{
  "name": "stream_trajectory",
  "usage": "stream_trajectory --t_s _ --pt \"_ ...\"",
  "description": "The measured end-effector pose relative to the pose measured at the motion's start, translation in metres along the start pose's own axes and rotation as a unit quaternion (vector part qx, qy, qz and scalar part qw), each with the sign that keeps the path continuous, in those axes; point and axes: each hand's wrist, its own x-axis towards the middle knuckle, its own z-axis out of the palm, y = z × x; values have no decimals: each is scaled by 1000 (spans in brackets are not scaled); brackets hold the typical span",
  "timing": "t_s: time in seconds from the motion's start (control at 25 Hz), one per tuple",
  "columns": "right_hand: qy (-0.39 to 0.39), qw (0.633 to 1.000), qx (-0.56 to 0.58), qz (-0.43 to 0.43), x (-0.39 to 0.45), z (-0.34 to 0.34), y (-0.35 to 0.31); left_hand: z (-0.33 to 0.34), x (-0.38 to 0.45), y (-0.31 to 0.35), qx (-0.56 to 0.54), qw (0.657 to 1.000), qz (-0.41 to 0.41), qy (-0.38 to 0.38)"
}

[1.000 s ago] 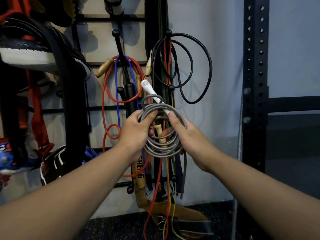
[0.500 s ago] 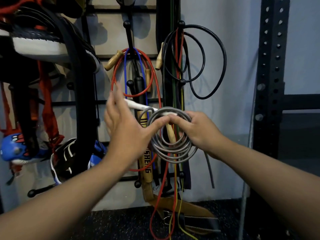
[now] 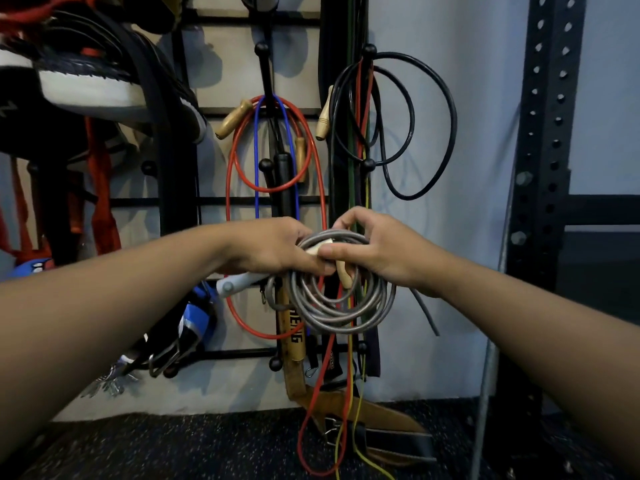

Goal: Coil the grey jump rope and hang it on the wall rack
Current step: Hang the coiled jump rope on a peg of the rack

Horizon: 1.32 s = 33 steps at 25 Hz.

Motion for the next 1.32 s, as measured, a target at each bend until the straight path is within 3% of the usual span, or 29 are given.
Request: stream_trajectory --t_s 0.12,0.32,0.44,0.6,0.72,0.92,1.16,1.32 --pt "64 992 103 28 -3 -6 6 21 -4 -12 -175 978 6 114" --pt "132 970 194 58 -10 35 18 56 2 -27 -287 921 -12 263" --pt "161 947 269 64 -11 61 28 71 5 -24 -368 883 -20 292" --pt "91 975 182 85 -6 52 26 65 11 -30 -352 887 -8 301" --pt "115 983 133 55 10 38 22 48 18 -30 -312 903 -22 296" --pt "125 979 139 80 77 -13 -29 -45 40 6 -285 910 -41 299" --pt "115 976 153 105 189 -101 -147 -209 58 72 -284 904 -63 313" --pt "100 963 185 171 255 -145 -227 -309 56 116 -310 894 -78 313"
